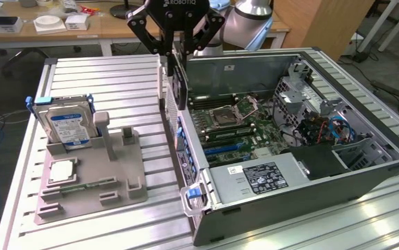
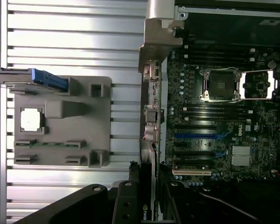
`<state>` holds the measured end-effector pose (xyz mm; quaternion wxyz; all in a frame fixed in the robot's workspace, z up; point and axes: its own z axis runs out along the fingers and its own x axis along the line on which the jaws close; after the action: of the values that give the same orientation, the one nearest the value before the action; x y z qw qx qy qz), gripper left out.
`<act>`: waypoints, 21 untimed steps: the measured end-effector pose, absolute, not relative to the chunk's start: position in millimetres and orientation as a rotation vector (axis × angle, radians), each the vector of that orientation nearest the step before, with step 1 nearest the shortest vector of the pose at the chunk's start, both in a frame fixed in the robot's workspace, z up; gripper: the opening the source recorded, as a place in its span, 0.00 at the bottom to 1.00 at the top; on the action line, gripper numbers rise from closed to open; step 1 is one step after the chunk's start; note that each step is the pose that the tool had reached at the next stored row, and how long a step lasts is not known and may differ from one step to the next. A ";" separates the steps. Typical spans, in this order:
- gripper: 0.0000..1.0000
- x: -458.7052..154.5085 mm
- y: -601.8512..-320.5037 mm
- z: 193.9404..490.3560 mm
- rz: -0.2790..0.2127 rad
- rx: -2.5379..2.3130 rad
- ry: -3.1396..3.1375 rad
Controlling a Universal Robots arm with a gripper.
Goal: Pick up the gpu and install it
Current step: 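Pick up the gpu and move the gpu toward the slot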
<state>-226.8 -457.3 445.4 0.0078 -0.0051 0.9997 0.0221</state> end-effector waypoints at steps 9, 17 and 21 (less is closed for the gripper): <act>0.26 -216.8 -457.3 445.4 0.069 -0.016 3.125; 0.26 -208.3 -457.3 445.4 0.069 -0.016 3.125; 0.26 -203.9 -457.3 445.4 0.069 -0.016 3.125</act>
<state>-203.9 -457.3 445.4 0.0078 -0.0052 0.9997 0.0221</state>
